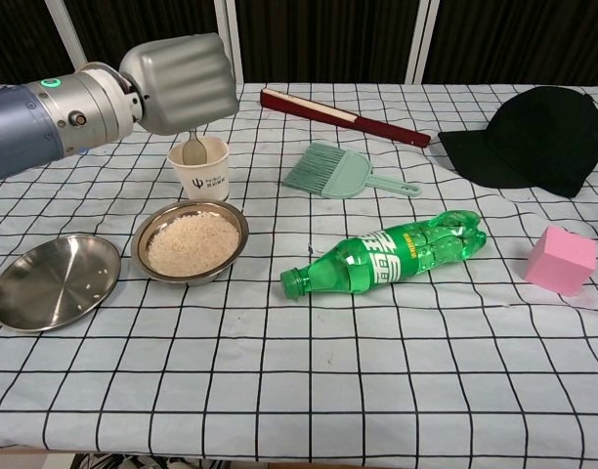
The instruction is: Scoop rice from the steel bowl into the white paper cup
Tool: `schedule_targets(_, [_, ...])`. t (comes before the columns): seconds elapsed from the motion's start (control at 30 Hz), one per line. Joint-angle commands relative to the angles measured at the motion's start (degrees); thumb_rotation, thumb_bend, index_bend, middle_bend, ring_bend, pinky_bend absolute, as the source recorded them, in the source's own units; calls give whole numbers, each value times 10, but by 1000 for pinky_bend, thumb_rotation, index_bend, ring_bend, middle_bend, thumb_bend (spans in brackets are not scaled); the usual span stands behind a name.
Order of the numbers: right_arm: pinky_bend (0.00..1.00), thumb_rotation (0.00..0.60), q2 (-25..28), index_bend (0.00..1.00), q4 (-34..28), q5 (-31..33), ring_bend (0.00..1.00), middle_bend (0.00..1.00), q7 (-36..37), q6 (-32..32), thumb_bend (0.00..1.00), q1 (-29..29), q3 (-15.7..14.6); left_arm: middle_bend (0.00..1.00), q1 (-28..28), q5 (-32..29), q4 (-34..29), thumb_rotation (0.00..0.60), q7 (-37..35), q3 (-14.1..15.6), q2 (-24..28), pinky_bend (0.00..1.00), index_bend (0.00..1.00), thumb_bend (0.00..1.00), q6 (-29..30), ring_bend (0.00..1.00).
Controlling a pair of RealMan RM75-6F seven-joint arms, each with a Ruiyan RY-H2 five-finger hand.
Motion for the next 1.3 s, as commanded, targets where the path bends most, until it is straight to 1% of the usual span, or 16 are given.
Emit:
schedule_targets(0.03, [207,600,0,0,0,0,0,0,0,0,200,0,0,1000,-4,12,-3,600,5,1,3,1000,766,507,-6,1000])
schedule_targets(0.3, [207,600,0,0,0,0,0,0,2,-1,200,0,0,1000,-16,46,-4,600,24,3,14,1000,767,507,-20,1000])
schedule_targets(0.57, [207,600,1,0,-1,0,0,0,3,-1,200,0,-1,1000,-11,59,-7,600,31,0,21,1000,768,506,-28,1000])
schedule_targets(0.67, [207,600,1,0,0,-1,0,0,2,-1,200,0,-1,1000,-4,58,-11,600,16,-14,19,1000,768,506,-16,1000])
schedule_targets(0.8, [207,600,1,0,-1,-1,0,0,2,0,200,0,-1,1000,-4,70,-10,600,32,-6,30,1000,768,504,-29,1000])
schedule_targets(0.87, [207,600,1,0,-1,0,0,0,2,-1,200,0,0,1000,4,65,-14,600,22,-13,30,1000,768,504,-23,1000])
schedule_targets(1.0, [207,600,1,0,-2,-2,0,0,2,0,200,-1,-1,1000,22,44,-29,600,8,-40,29,1000,768,504,2,1000])
schedule_targets(1.03, [207,600,1,0,-2,-2,0,0,3,0,200,-1,-1,1000,34,26,-47,600,-12,-59,29,1000,768,504,21,1000])
schedule_targets(1.13, [207,600,1,0,-1,-2,0,0,4,1,200,-1,-1,1000,54,-2,-84,600,-27,-86,36,1000,768,504,52,1000])
schedule_targets(1.3, [207,600,1,0,-1,-2,0,0,4,1,200,-1,0,1000,84,-21,-157,600,-47,-104,74,1000,768,500,91,1000])
